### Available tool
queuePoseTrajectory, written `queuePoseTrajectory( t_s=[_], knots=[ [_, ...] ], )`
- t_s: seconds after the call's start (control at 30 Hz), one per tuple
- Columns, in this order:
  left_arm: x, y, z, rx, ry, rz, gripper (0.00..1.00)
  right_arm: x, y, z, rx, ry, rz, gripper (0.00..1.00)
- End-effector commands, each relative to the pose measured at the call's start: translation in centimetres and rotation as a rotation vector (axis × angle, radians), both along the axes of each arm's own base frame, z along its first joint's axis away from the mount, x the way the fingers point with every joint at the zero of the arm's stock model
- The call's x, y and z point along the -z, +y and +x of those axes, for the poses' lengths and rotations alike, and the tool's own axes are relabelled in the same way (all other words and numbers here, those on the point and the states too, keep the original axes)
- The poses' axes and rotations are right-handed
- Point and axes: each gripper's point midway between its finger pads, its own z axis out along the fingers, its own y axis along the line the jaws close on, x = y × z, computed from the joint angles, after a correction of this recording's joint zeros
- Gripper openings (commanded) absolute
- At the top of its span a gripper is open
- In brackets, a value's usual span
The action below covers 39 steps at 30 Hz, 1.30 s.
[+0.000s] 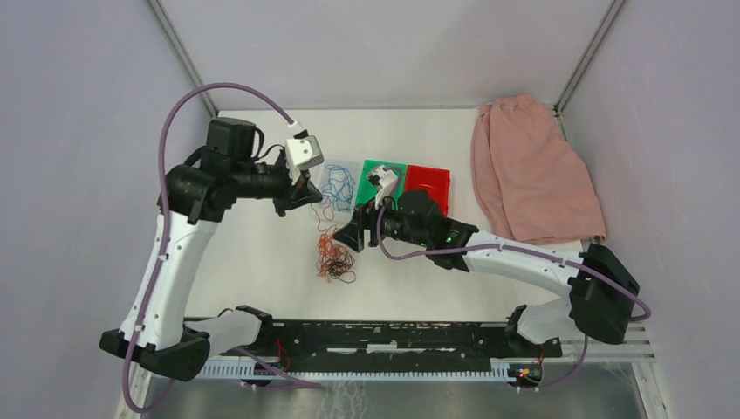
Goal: Untangle the cables
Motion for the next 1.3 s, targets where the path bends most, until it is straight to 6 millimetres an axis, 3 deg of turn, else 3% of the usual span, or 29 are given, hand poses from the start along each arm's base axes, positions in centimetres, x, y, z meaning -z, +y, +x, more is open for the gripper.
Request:
queuePoseTrajectory(
  t_s=[0.0, 0.17, 0.4, 0.47, 0.67, 0.7, 0.8, 0.87, 0.97, 1.13, 1.27],
  knots=[
    [-3.6, -1.0, -2.6, 0.047, -0.004, -0.121, 0.03, -5.3, 2.5, 0.1, -0.073, -0.122, 0.181, 0.74],
    [-4.5, -1.1, -2.7, 0.042, -0.028, -0.139, 0.03, -5.0, 4.0, -0.8, -0.148, -0.131, 0.197, 0.73],
    [-5.5, -1.3, -2.9, 0.042, -0.035, -0.172, 0.03, -4.7, 5.4, -0.6, -0.151, -0.158, 0.196, 0.65],
    [-5.5, -1.2, -2.9, 0.039, -0.040, -0.169, 0.03, -4.8, 5.6, -0.7, -0.157, -0.161, 0.199, 0.58],
    [-4.6, -0.8, -3.0, 0.024, -0.043, -0.151, 0.03, -6.6, 4.6, 0.0, -0.076, -0.174, 0.224, 0.22],
    [-4.1, -0.6, -2.9, 0.009, -0.047, -0.141, 0.06, -7.0, 4.3, 0.0, -0.067, -0.181, 0.225, 0.17],
    [-2.3, 0.1, -2.5, -0.039, -0.059, -0.111, 0.30, -8.2, 3.2, -0.3, -0.054, -0.196, 0.217, 0.08],
    [-1.2, 0.5, -2.4, -0.062, -0.074, -0.100, 0.49, -8.5, 2.6, -0.6, -0.050, -0.194, 0.208, 0.04],
    [0.6, 0.9, -3.0, -0.048, -0.081, -0.078, 0.67, -8.8, 1.7, -1.1, -0.045, -0.186, 0.212, 0.02],
    [2.6, 0.5, -4.5, 0.008, -0.039, -0.092, 0.70, -9.9, 1.1, -2.1, -0.071, -0.172, 0.249, 0.04],
    [2.5, -0.7, -5.3, 0.043, -0.006, -0.179, 0.68, -10.6, 1.3, -2.8, -0.099, -0.161, 0.265, 0.06]
  ],
)
